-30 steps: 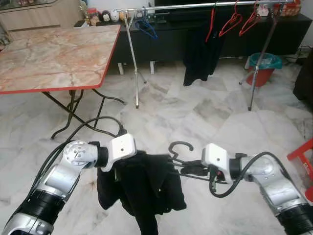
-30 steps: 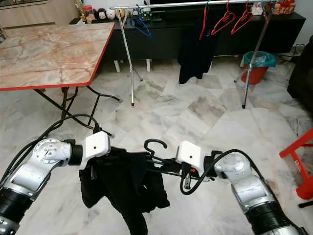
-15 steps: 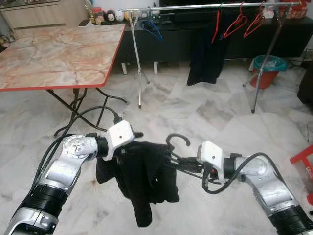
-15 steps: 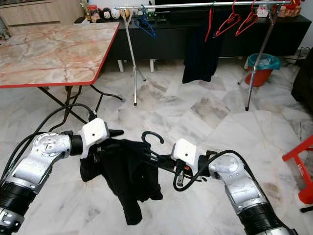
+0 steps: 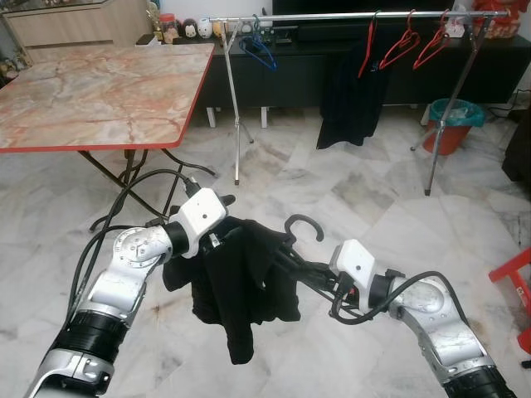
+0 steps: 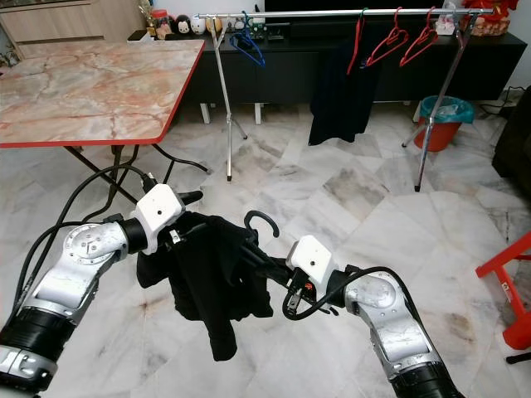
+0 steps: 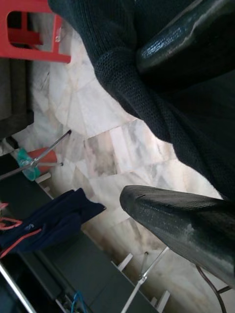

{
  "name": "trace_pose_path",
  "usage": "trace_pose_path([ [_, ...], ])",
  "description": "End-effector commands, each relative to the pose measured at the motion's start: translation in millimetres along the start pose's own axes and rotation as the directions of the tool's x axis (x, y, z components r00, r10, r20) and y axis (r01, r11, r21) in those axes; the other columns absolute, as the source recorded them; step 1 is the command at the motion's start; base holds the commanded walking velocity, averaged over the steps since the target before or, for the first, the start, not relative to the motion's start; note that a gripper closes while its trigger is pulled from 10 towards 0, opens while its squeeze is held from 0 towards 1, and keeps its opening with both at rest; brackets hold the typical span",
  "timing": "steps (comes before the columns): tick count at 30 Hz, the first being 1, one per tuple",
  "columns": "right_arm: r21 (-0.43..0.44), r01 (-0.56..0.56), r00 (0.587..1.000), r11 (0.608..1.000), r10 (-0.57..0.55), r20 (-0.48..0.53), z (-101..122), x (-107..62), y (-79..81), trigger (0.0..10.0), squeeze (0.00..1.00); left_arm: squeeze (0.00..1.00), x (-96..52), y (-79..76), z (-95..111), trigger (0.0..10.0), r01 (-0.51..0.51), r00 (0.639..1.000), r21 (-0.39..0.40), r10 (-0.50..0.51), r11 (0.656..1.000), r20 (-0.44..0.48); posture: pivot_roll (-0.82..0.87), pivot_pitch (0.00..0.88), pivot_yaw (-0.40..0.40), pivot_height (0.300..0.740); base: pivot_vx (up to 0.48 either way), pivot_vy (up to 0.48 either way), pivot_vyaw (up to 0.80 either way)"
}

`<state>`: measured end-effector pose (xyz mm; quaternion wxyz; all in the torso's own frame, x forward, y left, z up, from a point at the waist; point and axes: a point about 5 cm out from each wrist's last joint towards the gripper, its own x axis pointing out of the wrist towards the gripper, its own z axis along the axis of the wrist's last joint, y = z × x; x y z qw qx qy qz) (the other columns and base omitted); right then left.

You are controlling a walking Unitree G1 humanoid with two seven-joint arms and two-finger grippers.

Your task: Hang hanger

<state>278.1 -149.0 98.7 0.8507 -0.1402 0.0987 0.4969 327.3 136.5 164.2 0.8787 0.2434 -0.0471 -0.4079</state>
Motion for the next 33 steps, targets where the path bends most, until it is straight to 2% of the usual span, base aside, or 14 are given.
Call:
trace_pose_path([
  [1,0.000,-0.061,0.998,0.998,0.061,-0.005,-0.9,4.2,11.1,0.0,0.00,0.00,-3.1,23.2,20.8,10.0,-0.113,0.989,0.026,0.110,0.993,0.095,0.05,0.000,0.044,0.740,0.000,0.000,0.00],
  [5,-0.007,-0.100,0.995,0.995,0.100,-0.029,-3.7,3.5,16.0,0.0,0.00,0.00,-2.5,16.0,19.0,10.0,-0.034,0.996,0.025,0.032,0.999,0.083,0.05,0.000,0.044,0.740,0.000,0.000,0.00],
  [6,-0.009,-0.098,0.994,0.995,0.098,-0.039,-5.3,2.3,15.7,0.0,0.00,0.49,-3.1,11.3,18.0,10.0,0.025,0.996,0.006,-0.025,1.000,0.082,0.05,0.000,0.043,0.740,0.000,0.000,0.00],
  [7,-0.009,-0.098,0.994,0.995,0.098,-0.039,-5.3,2.3,15.7,0.0,0.00,0.49,-3.1,11.3,18.0,10.0,0.025,0.996,0.006,-0.025,1.000,0.082,0.05,0.000,0.043,0.740,0.000,0.000,0.00],
  [8,-0.009,-0.105,0.993,0.994,0.105,-0.049,-6.6,1.2,15.6,0.0,0.00,1.00,-4.4,4.2,16.5,10.0,0.108,0.992,0.004,-0.108,0.994,0.069,0.05,0.000,0.042,0.740,0.000,0.000,0.00],
  [9,-0.011,-0.113,0.992,0.994,0.112,-0.056,-7.4,0.3,15.7,0.0,0.00,1.00,-7.1,-3.9,13.1,10.0,0.197,0.980,0.030,-0.198,0.980,0.035,0.05,0.000,0.043,0.740,0.000,0.000,0.00],
  [10,-0.011,-0.113,0.992,0.994,0.112,-0.056,-7.4,0.3,15.7,0.0,0.00,1.00,-7.1,-3.9,13.1,10.0,0.197,0.980,0.030,-0.198,0.980,0.035,0.05,0.000,0.043,0.740,0.000,0.000,0.00],
  [13,-0.015,-0.126,0.990,0.992,0.125,-0.067,-7.5,-1.6,15.2,0.0,0.00,1.00,-14.0,-11.3,8.6,10.0,0.319,0.948,0.056,-0.318,0.946,-0.021,0.06,0.000,0.041,0.740,0.000,0.000,0.00],
  [19,-0.021,-0.139,0.988,0.990,0.137,-0.073,-6.7,-2.0,13.7,0.0,0.00,1.00,-21.4,-10.2,12.1,10.0,0.423,0.906,0.064,-0.420,0.904,-0.054,0.06,0.000,0.043,0.740,0.000,0.000,0.00],
  [24,-0.017,-0.148,0.987,0.989,0.146,-0.072,-7.6,0.8,17.2,0.0,0.00,1.00,-21.0,-5.9,19.0,10.0,0.405,0.914,0.064,-0.405,0.912,-0.018,0.06,0.000,0.040,0.740,0.000,0.000,0.00],
  [30,-0.015,-0.064,0.996,0.998,0.063,-0.063,-9.5,-0.3,10.1,0.0,0.00,1.00,-22.2,6.2,25.9,10.0,0.324,0.946,0.057,-0.325,0.944,0.017,0.06,0.000,0.039,0.740,0.000,0.000,0.00],
  [31,-0.011,-0.009,0.998,1.000,0.008,-0.054,-8.9,0.3,5.3,0.0,0.00,1.00,-23.1,10.2,26.9,10.0,0.293,0.955,0.058,-0.295,0.954,0.027,0.06,0.000,0.038,0.740,0.000,0.000,0.00],
  [32,-0.013,0.052,0.998,0.999,-0.053,-0.042,-7.7,1.8,0.9,0.0,0.00,1.00,-22.7,17.3,27.6,10.0,0.213,0.975,0.072,-0.216,0.975,0.047,0.06,0.000,0.038,0.740,0.000,0.000,0.00],
  [33,-0.014,0.067,0.997,0.998,-0.068,-0.039,-7.5,2.2,-0.2,0.0,0.00,1.00,-22.4,19.3,27.7,10.0,0.188,0.980,0.075,-0.193,0.979,0.052,0.06,0.000,0.038,0.740,0.000,0.000,0.00],
])
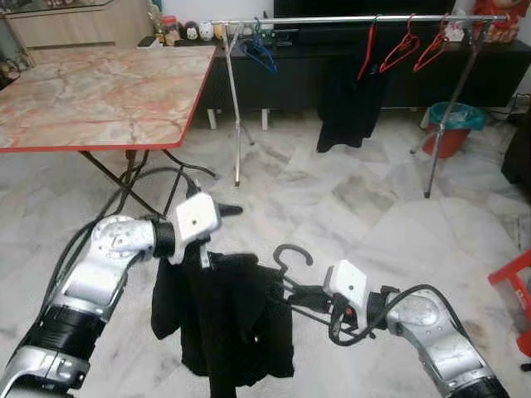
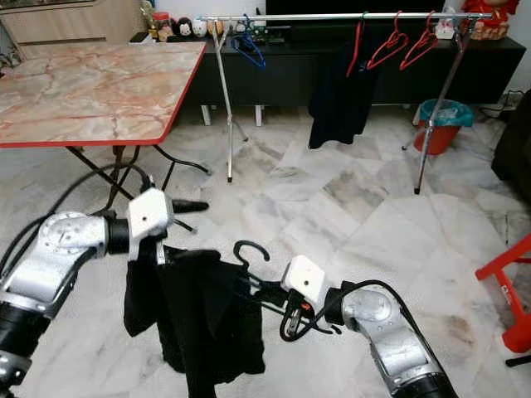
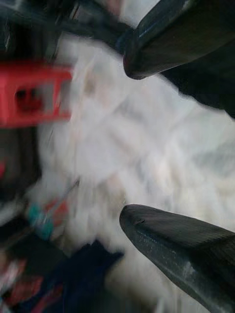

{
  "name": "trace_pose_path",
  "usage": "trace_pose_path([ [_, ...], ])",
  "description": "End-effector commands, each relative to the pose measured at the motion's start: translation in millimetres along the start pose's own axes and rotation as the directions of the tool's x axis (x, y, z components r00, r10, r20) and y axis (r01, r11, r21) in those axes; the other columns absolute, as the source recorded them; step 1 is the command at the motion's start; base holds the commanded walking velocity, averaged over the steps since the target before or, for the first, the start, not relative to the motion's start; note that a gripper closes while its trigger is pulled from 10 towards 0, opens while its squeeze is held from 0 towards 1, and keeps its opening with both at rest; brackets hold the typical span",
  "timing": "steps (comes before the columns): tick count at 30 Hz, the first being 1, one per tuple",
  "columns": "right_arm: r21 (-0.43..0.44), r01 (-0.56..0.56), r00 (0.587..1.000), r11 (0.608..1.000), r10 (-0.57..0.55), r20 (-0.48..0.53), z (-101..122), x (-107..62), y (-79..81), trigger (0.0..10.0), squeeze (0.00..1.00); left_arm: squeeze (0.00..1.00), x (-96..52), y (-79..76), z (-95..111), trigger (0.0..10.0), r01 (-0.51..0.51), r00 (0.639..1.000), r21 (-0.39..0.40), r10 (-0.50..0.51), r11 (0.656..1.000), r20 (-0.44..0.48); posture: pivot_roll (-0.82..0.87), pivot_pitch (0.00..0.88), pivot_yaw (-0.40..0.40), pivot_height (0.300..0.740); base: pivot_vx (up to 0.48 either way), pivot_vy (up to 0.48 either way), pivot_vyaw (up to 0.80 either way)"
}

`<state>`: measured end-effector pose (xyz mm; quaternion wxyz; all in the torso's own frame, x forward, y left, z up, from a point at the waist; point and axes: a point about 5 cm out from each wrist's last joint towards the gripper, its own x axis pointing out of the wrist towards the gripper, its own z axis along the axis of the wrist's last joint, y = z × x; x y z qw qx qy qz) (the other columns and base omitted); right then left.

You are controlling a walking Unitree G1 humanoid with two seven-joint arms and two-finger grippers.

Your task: Hang hanger

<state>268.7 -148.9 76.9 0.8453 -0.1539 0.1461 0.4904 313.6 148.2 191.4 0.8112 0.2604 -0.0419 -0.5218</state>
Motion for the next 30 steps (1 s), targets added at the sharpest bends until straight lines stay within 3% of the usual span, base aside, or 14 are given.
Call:
trace_pose_path([
  [1,-0.024,0.087,0.994,0.996,-0.086,0.062,13.5,-1.2,-12.1,0.0,0.00,1.00,-3.8,10.5,4.0,10.0,-0.086,0.996,0.029,0.086,0.996,0.018,0.06,0.000,0.036,0.740,0.000,0.000,0.00],
  [2,-0.011,0.096,0.993,0.995,-0.095,0.075,14.6,0.0,-11.6,0.0,0.00,1.00,-3.6,13.0,3.7,10.0,-0.131,0.991,0.041,0.130,0.991,0.021,0.06,0.000,0.036,0.740,0.000,0.000,0.00],
  [3,-0.005,0.105,0.991,0.994,-0.105,0.084,15.6,0.9,-11.3,0.0,0.00,0.67,-3.5,15.2,3.7,10.0,-0.170,0.985,0.047,0.169,0.984,0.028,0.06,0.000,0.037,0.740,0.000,0.000,0.00],
  [4,0.015,0.170,0.981,0.985,-0.170,0.093,16.7,3.8,-13.8,0.0,0.00,0.00,-3.3,19.8,5.6,10.0,-0.263,0.964,0.031,0.260,0.964,0.060,0.06,0.000,0.037,0.740,0.000,0.000,0.00],
  [6,0.024,0.178,0.979,0.984,-0.180,0.093,16.6,4.3,-14.2,0.0,0.00,0.00,-3.2,20.3,6.0,10.0,-0.274,0.960,0.025,0.272,0.961,0.064,0.06,0.000,0.037,0.740,0.000,0.000,0.00],
  [8,0.047,0.249,0.961,0.967,-0.253,0.111,17.0,6.5,-16.9,0.0,0.00,0.00,-1.1,24.2,8.7,10.0,-0.376,0.922,0.001,0.375,0.926,0.094,0.06,0.000,0.033,0.740,0.000,0.000,0.00],
  [9,0.047,0.249,0.961,0.967,-0.253,0.111,17.0,6.5,-16.9,0.0,0.00,0.00,-1.1,24.2,8.7,10.0,-0.376,0.922,0.001,0.375,0.926,0.094,0.06,0.000,0.033,0.740,0.000,0.000,0.00],
  [12,0.080,0.364,0.920,0.928,-0.372,0.126,21.6,9.0,-24.7,0.0,0.00,0.00,2.7,29.4,5.9,10.0,-0.500,0.863,0.003,0.498,0.866,0.082,0.05,0.000,0.031,0.740,0.000,0.000,0.00],
  [14,0.142,0.466,0.865,0.873,-0.483,0.137,30.3,10.7,-32.4,0.0,0.00,0.00,7.0,31.3,-0.2,10.0,-0.579,0.814,0.007,0.579,0.815,0.043,0.04,0.000,0.032,0.740,0.000,0.000,0.00],
  [15,0.142,0.466,0.865,0.873,-0.483,0.137,30.3,10.7,-32.4,0.0,0.00,0.00,7.0,31.3,-0.2,10.0,-0.579,0.814,0.007,0.579,0.815,0.043,0.04,0.000,0.032,0.740,0.000,0.000,0.00],
  [17,0.206,0.583,0.777,0.786,-0.614,0.141,39.0,9.0,-40.5,0.0,0.00,0.00,10.1,33.1,-3.3,10.0,-0.657,0.754,-0.010,0.657,0.754,0.023,0.04,0.000,0.036,0.740,0.000,0.000,0.00],
  [22,0.260,0.627,0.725,0.734,-0.672,0.151,45.8,9.7,-42.7,0.0,0.00,0.00,18.5,28.2,-5.1,10.0,-0.666,0.745,-0.039,0.667,0.745,0.013,0.03,0.000,0.038,0.740,0.000,0.000,0.00],
  [25,0.262,0.613,0.725,0.746,-0.662,0.190,58.1,14.9,-39.2,0.0,0.00,0.00,27.0,21.5,-7.3,10.0,-0.640,0.769,-0.013,0.640,0.769,0.004,0.03,0.000,0.043,0.740,0.000,0.000,0.00],
  [30,0.268,0.556,0.748,0.787,-0.615,0.251,79.7,29.0,-29.3,0.0,0.00,0.00,34.3,19.8,-10.5,10.0,-0.653,0.757,-0.024,0.653,0.757,-0.013,0.03,0.000,0.044,0.740,0.000,0.000,0.00],
])
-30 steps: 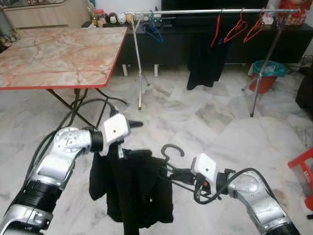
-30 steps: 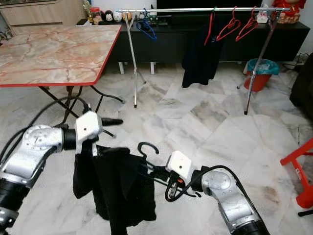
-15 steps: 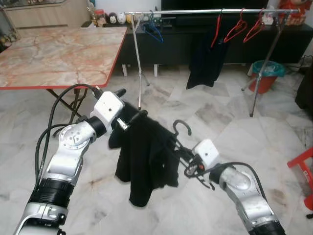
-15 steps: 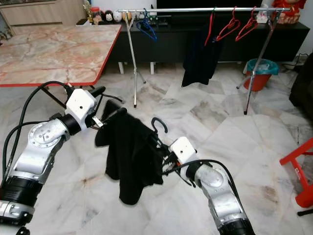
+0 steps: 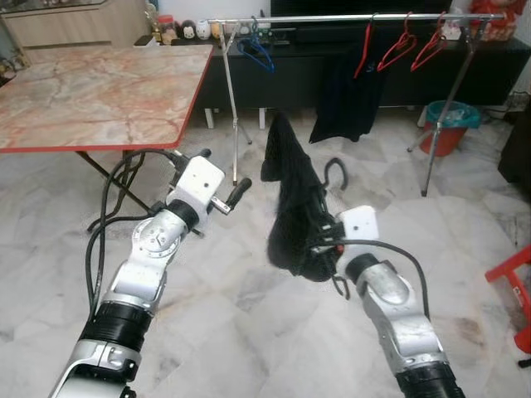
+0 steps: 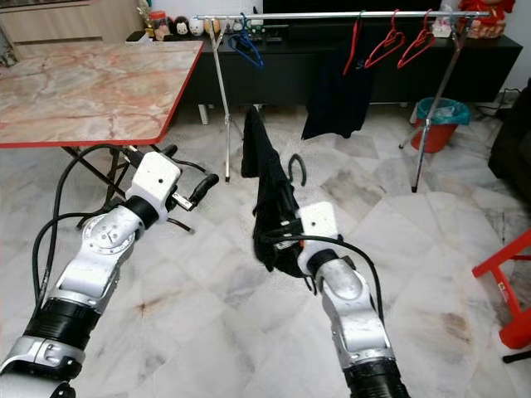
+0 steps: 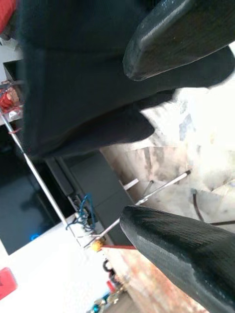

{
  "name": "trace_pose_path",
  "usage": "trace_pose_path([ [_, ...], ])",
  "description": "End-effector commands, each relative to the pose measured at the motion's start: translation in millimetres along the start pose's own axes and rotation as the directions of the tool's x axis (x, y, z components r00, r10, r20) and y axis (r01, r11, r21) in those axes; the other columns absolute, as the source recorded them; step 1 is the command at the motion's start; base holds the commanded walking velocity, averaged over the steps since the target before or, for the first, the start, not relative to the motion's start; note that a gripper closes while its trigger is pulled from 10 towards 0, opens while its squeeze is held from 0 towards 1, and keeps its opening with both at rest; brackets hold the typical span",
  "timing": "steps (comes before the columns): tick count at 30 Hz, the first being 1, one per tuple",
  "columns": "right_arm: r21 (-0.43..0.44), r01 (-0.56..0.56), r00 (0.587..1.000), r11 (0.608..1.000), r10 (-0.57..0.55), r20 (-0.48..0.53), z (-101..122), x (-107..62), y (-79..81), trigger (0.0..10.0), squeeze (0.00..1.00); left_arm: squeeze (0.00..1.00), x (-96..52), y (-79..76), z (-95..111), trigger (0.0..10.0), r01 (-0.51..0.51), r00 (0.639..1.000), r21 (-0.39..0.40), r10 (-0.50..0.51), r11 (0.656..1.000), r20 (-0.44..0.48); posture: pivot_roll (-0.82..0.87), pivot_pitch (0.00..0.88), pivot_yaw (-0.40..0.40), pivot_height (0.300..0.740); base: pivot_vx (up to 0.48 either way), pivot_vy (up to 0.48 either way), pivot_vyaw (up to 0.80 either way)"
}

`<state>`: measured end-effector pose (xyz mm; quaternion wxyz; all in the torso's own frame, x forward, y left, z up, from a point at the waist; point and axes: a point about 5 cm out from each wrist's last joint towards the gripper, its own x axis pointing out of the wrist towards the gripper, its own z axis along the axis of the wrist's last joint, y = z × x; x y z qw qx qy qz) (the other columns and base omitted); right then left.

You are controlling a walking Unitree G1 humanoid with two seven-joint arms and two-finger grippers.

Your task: Hang hanger

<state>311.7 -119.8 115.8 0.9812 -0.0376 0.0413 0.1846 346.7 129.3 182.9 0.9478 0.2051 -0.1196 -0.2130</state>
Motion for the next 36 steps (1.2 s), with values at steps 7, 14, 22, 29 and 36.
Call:
trace_pose_path([
  [7,0.011,-0.030,0.992,0.999,0.028,0.123,34.8,9.0,17.8,0.0,0.00,0.00,4.9,-3.8,0.3,10.0,-0.027,0.999,0.013,0.027,1.000,-0.018,0.03,0.000,0.042,0.740,0.000,0.000,0.00],
  [14,0.013,-0.025,0.992,1.000,0.023,0.128,38.2,11.4,20.3,0.0,0.00,1.00,8.1,-14.0,5.0,10.0,0.003,1.000,-0.055,-0.003,0.999,0.003,0.03,0.000,0.045,0.740,0.000,0.000,0.00],
  [22,0.016,-0.001,0.993,1.000,0.000,0.114,37.7,8.2,16.2,0.0,0.00,1.00,16.1,-23.5,7.4,10.0,0.044,0.999,-0.070,-0.045,0.997,-0.014,0.02,0.000,0.049,0.740,0.000,0.000,0.00],
  [29,0.014,-0.009,0.995,1.000,0.007,0.103,37.4,12.3,21.5,0.0,0.00,1.00,14.8,-26.5,8.3,10.0,0.099,0.994,-0.098,-0.103,0.990,-0.029,0.04,0.000,0.043,0.740,0.000,0.000,0.00],
  [36,-0.001,-0.040,0.994,0.999,0.039,0.104,41.7,15.0,27.2,0.0,0.00,0.00,11.1,-34.6,4.6,10.0,0.160,0.985,-0.098,-0.165,0.982,-0.050,0.04,0.000,0.047,0.740,0.000,0.000,0.00],
])
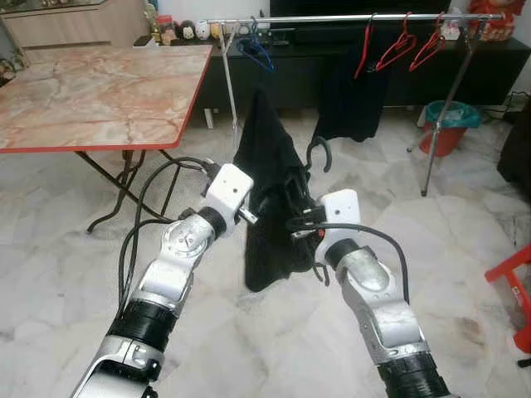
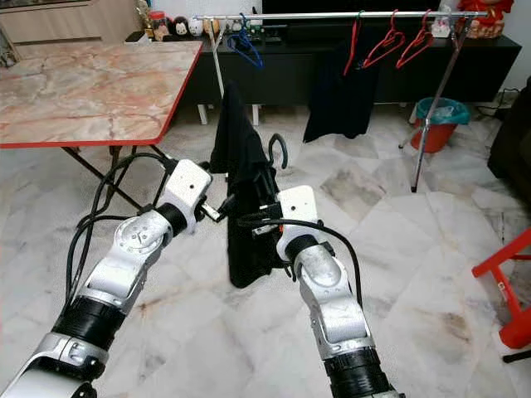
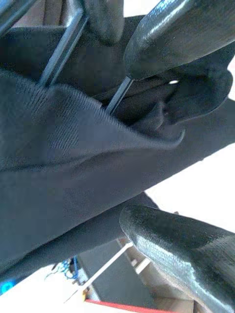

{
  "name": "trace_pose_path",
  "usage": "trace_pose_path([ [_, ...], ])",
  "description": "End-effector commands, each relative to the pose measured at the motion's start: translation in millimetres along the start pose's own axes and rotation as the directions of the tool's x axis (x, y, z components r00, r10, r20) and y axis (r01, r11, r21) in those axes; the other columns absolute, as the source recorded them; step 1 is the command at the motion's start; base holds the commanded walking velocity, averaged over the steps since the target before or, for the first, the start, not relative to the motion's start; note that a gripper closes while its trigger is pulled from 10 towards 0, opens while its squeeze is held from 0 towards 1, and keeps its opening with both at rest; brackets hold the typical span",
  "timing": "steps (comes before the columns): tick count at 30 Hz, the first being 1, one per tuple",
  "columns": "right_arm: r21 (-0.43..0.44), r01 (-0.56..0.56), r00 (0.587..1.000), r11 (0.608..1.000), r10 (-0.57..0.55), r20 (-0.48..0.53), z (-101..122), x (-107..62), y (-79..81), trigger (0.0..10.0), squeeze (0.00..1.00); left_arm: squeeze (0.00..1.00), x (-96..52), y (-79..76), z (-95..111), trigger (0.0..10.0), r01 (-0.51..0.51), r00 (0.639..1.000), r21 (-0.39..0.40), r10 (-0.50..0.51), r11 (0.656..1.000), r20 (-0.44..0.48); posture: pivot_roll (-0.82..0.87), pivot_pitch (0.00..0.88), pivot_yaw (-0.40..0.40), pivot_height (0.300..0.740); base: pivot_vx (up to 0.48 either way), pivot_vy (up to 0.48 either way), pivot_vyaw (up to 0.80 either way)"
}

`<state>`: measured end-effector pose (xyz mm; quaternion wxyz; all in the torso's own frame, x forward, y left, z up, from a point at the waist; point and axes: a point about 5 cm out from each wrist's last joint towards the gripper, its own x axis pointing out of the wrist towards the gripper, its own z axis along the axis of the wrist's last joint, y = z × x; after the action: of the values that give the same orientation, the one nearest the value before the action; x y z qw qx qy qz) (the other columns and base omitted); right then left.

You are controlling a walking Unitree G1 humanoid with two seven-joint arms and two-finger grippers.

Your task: Hang hanger

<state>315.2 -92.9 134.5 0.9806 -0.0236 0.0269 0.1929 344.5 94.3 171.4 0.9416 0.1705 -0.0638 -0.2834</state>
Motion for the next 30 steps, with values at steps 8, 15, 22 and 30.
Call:
trace_pose_path([
  [8,-0.050,-0.096,0.994,0.994,0.099,0.055,20.4,3.7,16.6,0.0,0.00,0.00,5.1,0.6,4.1,10.0,-0.031,0.999,-0.005,0.031,0.999,-0.015,0.03,0.000,0.053,0.740,0.000,0.000,0.00],
  [15,-0.052,-0.110,0.992,0.993,0.113,0.058,21.1,3.6,18.7,0.0,0.00,0.00,6.5,5.9,5.5,10.0,-0.093,0.995,0.013,0.094,0.996,-0.023,0.03,0.000,0.056,0.740,0.000,0.000,0.00],
  [22,-0.055,-0.122,0.990,0.991,0.125,0.058,21.7,4.0,20.3,0.0,0.00,0.00,6.3,14.6,4.3,10.0,-0.174,0.984,0.023,0.175,0.984,-0.042,0.03,0.000,0.057,0.740,0.000,0.000,0.00],
  [30,-0.053,-0.134,0.989,0.990,0.137,0.056,20.9,4.4,21.9,0.0,0.00,0.00,2.9,27.6,6.3,10.0,-0.225,0.973,0.042,0.226,0.973,-0.033,0.04,0.000,0.054,0.740,0.000,0.000,0.00],
])
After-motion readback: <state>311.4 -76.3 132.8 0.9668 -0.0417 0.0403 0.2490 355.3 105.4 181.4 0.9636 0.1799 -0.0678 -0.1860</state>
